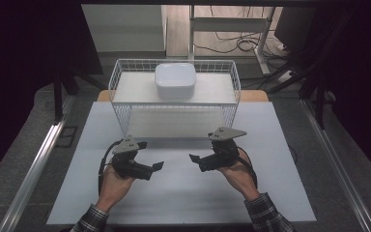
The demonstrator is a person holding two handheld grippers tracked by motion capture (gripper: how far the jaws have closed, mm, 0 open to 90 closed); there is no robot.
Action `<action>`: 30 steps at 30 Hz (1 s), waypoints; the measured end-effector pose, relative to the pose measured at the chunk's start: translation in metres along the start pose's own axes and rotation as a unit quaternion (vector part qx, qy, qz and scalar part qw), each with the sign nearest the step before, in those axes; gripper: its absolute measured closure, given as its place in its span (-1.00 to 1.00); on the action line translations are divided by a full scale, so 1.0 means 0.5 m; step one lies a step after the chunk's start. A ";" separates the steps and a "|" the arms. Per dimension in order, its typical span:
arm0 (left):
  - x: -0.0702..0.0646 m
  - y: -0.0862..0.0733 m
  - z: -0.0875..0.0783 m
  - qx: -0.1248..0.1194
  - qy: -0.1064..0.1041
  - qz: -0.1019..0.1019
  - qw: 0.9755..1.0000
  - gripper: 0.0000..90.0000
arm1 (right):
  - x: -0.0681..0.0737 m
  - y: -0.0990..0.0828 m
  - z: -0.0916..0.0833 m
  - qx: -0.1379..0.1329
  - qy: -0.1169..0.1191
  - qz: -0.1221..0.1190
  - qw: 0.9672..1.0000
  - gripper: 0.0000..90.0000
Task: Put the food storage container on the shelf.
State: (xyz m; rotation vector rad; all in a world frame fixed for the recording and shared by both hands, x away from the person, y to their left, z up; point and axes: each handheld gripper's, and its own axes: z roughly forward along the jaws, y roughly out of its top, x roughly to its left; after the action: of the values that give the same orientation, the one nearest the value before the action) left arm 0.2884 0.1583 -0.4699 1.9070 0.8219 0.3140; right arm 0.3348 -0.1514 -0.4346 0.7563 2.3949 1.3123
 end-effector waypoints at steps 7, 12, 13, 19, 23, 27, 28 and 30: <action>-0.009 -0.026 -0.012 0.010 0.007 0.000 1.000 -0.94 | 0.003 -0.025 -0.014 0.008 -0.011 -0.001 1.000 -1.00; -0.014 -0.039 -0.027 0.010 0.012 -0.002 1.000 -0.95 | 0.005 -0.039 -0.032 0.010 -0.017 0.004 1.000 -1.00; -0.015 -0.042 -0.030 0.010 0.013 -0.002 1.000 -0.95 | 0.005 -0.041 -0.036 0.009 -0.019 0.004 1.000 -1.00; -0.015 -0.060 -0.047 0.013 0.022 -0.005 1.000 -0.95 | 0.012 -0.056 -0.057 0.008 -0.027 0.005 1.000 -1.00; -0.015 -0.072 -0.057 0.014 0.030 -0.006 0.999 -0.95 | 0.013 -0.070 -0.071 0.008 -0.033 0.006 0.999 -1.00; -0.016 -0.082 -0.064 0.016 0.037 -0.006 0.999 -0.95 | 0.012 -0.084 -0.084 0.007 -0.043 0.008 0.999 -1.00; -0.016 -0.085 -0.066 0.017 0.038 -0.007 0.999 -0.95 | 0.011 -0.088 -0.086 0.007 -0.044 0.010 0.999 -1.00; -0.016 -0.091 -0.069 0.020 0.042 -0.007 0.999 -0.95 | 0.009 -0.096 -0.091 0.008 -0.051 0.011 0.999 -1.00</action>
State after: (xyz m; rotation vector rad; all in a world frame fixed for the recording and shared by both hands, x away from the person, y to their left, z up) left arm 0.2452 0.1895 -0.4924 1.9350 0.9021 0.3736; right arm 0.2942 -0.2014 -0.4506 0.8346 2.3264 1.2341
